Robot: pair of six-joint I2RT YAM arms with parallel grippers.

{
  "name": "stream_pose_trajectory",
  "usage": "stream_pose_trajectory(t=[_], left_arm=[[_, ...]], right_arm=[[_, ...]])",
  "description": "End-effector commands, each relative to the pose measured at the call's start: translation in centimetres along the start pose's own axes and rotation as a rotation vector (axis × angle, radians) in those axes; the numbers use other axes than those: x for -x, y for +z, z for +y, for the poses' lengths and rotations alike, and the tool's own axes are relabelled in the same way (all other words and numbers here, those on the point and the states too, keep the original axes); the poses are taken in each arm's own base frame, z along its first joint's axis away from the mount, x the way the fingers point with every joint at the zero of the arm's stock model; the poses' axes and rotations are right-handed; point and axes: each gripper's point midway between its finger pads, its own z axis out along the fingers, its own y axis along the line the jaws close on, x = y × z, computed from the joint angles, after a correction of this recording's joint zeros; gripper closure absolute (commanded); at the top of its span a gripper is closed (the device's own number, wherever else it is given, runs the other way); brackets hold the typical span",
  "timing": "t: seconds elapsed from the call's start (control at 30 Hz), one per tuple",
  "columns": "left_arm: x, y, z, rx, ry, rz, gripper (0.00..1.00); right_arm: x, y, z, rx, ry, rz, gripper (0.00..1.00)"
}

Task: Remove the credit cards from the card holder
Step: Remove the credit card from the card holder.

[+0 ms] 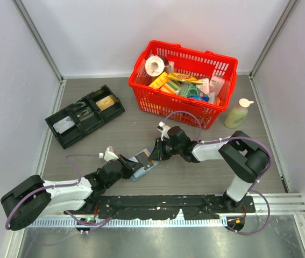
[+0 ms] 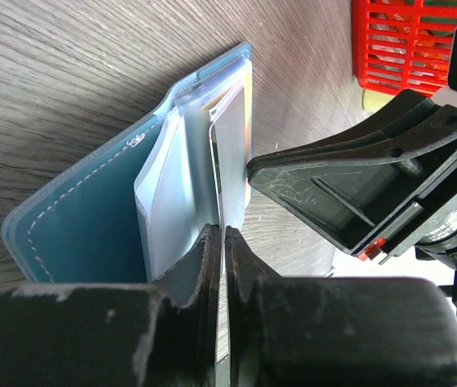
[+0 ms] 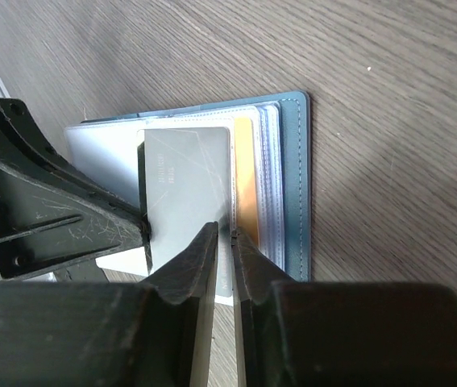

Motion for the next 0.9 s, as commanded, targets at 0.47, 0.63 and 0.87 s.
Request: stream_pose_trajectory(t=[0.47, 0.63, 0.87], left_arm=[[0.4, 0.2, -3.2, -0.121, -0.026, -0.021, 0.86], [0.4, 0.5, -3.5, -0.136, -0.052, -0.02, 0.85], [-0.5, 0.6, -3.5, -0.152, -0.087, 0.026, 0.96]], right_arm=[[-1.5, 0.0, -0.8, 0.001, 0.018, 0.045, 0.82], [-1.8, 0.1, -0.7, 0.012, 0.012, 0.058, 0.82], [-2.2, 0.1, -1.0, 0.006, 0.018, 0.061, 0.81]])
